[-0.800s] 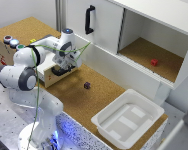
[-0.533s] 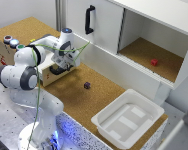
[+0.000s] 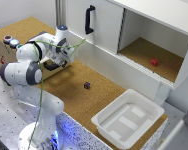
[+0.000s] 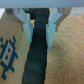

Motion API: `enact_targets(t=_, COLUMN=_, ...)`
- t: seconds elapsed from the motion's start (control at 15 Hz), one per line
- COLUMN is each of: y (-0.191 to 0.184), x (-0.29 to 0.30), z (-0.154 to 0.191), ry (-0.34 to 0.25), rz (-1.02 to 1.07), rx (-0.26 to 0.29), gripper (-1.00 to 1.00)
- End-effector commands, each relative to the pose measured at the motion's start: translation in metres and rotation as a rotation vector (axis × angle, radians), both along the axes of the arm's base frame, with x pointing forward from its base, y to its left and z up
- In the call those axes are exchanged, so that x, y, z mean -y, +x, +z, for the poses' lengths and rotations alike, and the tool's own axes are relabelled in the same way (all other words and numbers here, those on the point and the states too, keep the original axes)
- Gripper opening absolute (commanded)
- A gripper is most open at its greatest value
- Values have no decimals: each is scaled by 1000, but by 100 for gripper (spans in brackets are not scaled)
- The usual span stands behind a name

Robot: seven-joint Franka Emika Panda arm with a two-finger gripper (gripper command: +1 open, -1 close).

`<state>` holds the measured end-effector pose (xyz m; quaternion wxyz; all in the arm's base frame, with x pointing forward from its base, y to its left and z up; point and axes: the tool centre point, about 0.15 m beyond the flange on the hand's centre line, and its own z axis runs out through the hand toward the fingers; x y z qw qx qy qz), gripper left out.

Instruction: Grasp the handle of the drawer, then close it

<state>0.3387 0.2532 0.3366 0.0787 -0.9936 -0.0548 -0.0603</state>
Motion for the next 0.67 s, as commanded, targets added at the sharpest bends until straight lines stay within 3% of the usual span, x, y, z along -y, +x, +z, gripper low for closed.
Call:
enact_targets(t=0.0, y=-11, x=-66, z=-24, ry=-17, rz=26, rx=-26, gripper=-100)
enact_targets(t=0.47, y=-20, x=-96, z=-23, ry=27, rz=40, rx=-2, gripper=-100)
enact_targets(t=0.53, y=-21, x=-97, z=-21, ry=27, rz=38, rx=0, gripper=100)
enact_targets(t=0.6, y=-21, x=-94, z=-14, ry=26, rz=20, rx=17, gripper=100)
